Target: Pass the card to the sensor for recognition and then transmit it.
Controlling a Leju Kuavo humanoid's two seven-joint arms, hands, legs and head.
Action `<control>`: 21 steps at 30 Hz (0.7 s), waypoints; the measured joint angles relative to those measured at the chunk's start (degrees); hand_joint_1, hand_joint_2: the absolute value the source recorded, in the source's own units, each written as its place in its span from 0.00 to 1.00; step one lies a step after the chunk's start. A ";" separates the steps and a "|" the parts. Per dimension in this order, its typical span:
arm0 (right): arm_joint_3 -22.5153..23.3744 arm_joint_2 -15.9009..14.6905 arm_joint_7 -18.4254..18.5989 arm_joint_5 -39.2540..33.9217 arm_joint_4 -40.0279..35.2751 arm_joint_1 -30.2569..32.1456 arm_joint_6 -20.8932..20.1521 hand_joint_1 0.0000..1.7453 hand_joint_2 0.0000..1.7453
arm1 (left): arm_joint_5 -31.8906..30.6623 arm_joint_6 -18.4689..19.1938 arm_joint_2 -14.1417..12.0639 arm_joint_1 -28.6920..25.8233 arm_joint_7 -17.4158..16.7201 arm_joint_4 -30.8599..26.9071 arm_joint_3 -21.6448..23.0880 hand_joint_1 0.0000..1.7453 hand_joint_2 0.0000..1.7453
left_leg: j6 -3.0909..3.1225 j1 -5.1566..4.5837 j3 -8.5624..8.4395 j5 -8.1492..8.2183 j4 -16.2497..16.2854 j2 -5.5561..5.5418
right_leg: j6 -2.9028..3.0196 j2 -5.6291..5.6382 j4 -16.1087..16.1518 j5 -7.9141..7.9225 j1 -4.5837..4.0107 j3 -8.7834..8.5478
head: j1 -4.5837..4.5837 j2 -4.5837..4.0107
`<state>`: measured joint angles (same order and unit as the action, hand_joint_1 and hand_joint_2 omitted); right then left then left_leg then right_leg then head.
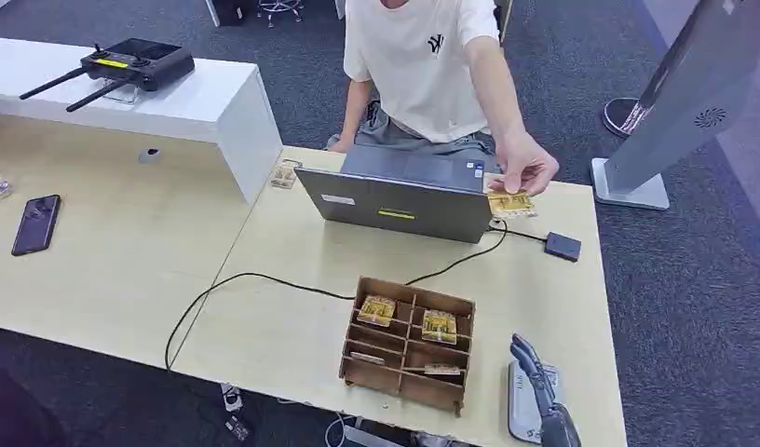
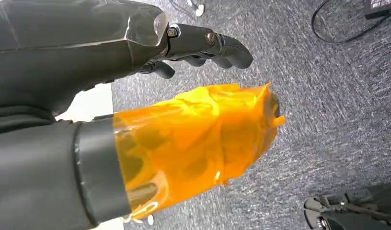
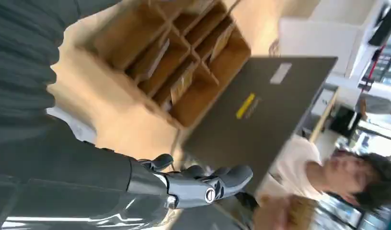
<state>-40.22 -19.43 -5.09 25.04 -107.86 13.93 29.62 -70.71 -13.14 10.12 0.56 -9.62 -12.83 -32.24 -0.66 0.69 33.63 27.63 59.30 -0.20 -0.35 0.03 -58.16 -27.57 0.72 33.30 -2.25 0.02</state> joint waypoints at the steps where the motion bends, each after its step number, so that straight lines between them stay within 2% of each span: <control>1: 0.28 0.50 1.00 3.41 -0.15 -0.52 -0.02 0.00 1.00 | -0.17 0.00 0.00 0.07 -0.09 0.00 0.00 0.00 0.00 | 0.00 0.00 -0.01 0.00 0.00 0.00 | 0.00 0.01 0.00 0.00 0.00 0.00 | 0.00 0.00; 2: 0.41 0.83 1.68 5.63 -0.22 -0.88 -0.02 0.00 1.00 | -0.42 0.00 0.00 0.12 -0.24 0.00 0.02 0.00 0.00 | 0.00 0.01 0.00 0.00 0.00 0.00 | 0.00 0.00 0.00 0.00 0.00 0.00 | 0.00 0.00; 8: 2.12 5.28 7.05 30.41 -0.39 -4.05 0.39 0.00 1.00 | -3.03 0.79 0.00 0.98 -1.88 0.00 0.90 0.00 0.00 | -0.02 0.03 -0.01 -0.02 0.00 0.00 | 0.00 0.00 -0.03 0.00 -0.01 0.00 | 0.00 0.00; 13: 4.04 8.67 8.85 44.10 0.70 -7.71 0.81 0.00 1.00 | -4.94 1.81 -0.02 1.83 -2.91 -0.02 2.41 0.00 0.00 | -0.03 0.02 -0.01 -0.03 0.00 0.01 | 0.01 0.02 -0.05 0.01 -0.01 -0.01 | 0.00 0.00; 16: 5.33 10.29 9.37 49.35 3.03 -11.14 1.18 0.00 1.00 | -5.97 2.97 -0.07 2.57 -3.10 -0.04 3.63 0.00 0.00 | -0.04 0.01 -0.02 -0.08 0.00 0.01 | 0.01 0.02 -0.05 0.04 -0.01 -0.03 | 0.00 0.00; 21: 6.36 12.04 10.55 52.20 7.46 -16.53 0.52 0.00 1.00 | -6.99 4.13 -0.13 3.43 -3.76 -0.15 5.25 0.00 0.00 | -0.04 0.01 -0.03 -0.09 0.01 0.01 | 0.01 0.02 -0.05 0.05 -0.01 -0.04 | 0.02 0.00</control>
<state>-33.86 -7.39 5.47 77.24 -100.41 -2.60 30.14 -77.70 -9.00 9.99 3.99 -13.38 -12.98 -26.99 -0.70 0.70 33.59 27.54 59.31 -0.19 -0.34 0.05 -58.22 -27.51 0.72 33.26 -2.23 0.02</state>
